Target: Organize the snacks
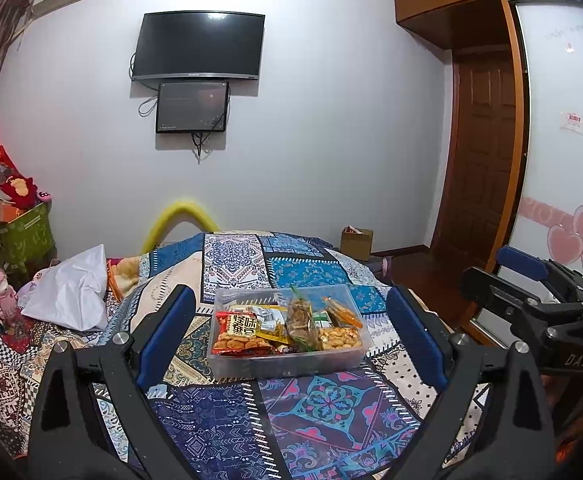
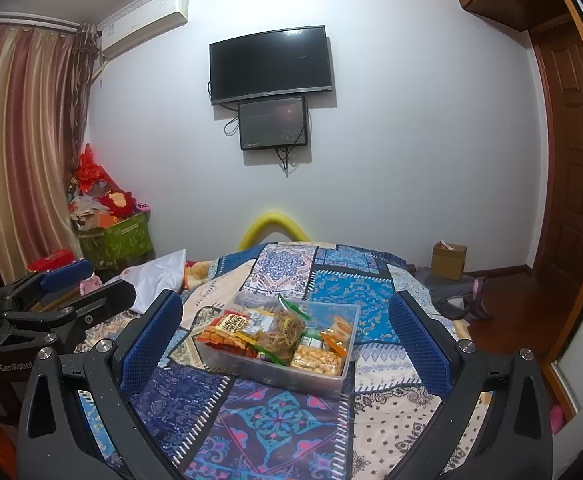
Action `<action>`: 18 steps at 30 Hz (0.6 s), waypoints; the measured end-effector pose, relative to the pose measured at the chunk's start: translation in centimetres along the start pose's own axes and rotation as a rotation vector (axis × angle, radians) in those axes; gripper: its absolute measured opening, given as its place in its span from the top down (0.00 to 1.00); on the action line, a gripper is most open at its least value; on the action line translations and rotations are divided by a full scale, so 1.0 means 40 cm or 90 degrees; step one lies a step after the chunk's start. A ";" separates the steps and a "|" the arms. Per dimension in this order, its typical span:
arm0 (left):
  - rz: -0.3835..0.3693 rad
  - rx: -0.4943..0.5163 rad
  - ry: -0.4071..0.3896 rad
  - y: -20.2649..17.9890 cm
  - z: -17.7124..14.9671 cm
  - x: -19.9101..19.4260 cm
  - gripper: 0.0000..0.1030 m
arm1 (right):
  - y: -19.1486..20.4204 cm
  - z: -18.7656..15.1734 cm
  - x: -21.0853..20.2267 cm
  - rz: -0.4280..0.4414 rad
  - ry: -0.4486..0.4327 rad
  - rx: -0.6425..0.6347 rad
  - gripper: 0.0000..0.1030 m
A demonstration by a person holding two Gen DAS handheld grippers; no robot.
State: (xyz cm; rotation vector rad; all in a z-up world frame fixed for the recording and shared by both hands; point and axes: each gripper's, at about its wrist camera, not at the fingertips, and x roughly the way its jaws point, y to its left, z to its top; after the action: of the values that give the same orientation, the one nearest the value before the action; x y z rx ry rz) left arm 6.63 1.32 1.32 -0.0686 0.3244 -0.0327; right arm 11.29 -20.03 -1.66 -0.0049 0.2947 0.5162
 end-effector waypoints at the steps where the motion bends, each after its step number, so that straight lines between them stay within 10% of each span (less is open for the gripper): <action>1: 0.000 0.000 0.000 -0.001 0.000 0.000 0.06 | -0.001 0.001 0.001 -0.002 0.001 0.001 0.00; 18: -0.002 -0.002 0.003 0.003 -0.001 0.006 0.06 | 0.007 0.005 0.012 0.003 0.002 -0.001 0.00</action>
State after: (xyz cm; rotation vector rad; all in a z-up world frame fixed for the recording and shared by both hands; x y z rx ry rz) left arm 6.83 1.41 1.20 -0.0726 0.3289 -0.0361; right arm 11.62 -19.52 -1.59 -0.0072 0.2978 0.5213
